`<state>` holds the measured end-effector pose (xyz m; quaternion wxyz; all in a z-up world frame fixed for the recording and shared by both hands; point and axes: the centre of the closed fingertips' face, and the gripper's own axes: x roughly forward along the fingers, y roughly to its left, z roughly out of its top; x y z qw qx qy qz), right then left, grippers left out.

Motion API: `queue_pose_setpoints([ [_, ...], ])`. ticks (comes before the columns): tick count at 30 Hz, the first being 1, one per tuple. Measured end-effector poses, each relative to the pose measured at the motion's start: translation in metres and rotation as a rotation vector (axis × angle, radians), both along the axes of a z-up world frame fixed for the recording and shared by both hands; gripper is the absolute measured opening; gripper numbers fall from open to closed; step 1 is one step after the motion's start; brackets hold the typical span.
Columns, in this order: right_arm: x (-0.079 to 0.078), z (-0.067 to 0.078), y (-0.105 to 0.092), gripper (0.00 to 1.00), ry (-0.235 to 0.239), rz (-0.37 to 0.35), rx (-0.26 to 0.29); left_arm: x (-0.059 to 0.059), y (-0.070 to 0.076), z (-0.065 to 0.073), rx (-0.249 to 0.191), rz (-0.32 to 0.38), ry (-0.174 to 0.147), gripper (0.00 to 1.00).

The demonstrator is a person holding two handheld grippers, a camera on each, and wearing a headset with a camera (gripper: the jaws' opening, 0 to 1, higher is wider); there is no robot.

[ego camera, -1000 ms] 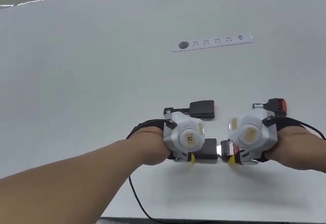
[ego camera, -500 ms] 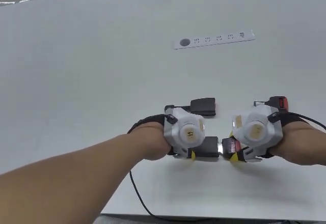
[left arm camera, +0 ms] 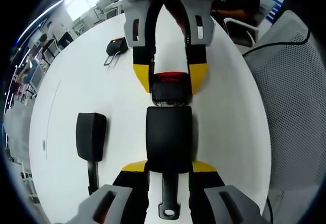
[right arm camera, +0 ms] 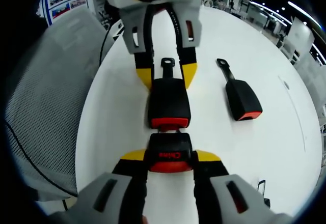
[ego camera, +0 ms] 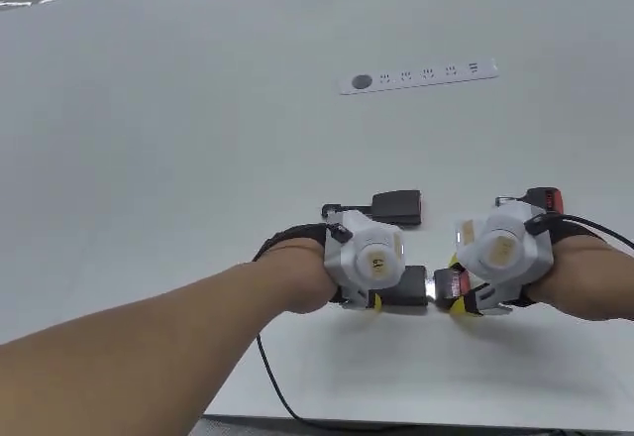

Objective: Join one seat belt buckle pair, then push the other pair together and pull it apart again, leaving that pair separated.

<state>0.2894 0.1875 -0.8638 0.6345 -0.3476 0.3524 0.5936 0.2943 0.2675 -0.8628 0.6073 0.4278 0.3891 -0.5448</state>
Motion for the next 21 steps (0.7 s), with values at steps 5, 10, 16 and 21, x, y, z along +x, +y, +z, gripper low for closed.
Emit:
queue_pose_setpoints([
  [5,-0.0004,0.0007,0.0006,0.34,-0.001,-0.006,0.011,0.0000,-0.0001,0.0002,-0.011,0.005,0.001,0.30],
  [10,0.0008,-0.0017,-0.0009,0.35,0.035,-0.036,0.012,0.0003,0.0005,0.0002,-0.036,0.007,0.010,0.30],
  [16,-0.0002,-0.0017,-0.0010,0.36,0.019,-0.029,0.010,0.0010,0.0005,0.0004,-0.046,0.005,0.005,0.31],
  [21,-0.0015,-0.0008,-0.0021,0.36,0.015,-0.030,0.011,0.0027,0.0007,0.0010,-0.049,0.017,0.001,0.31],
])
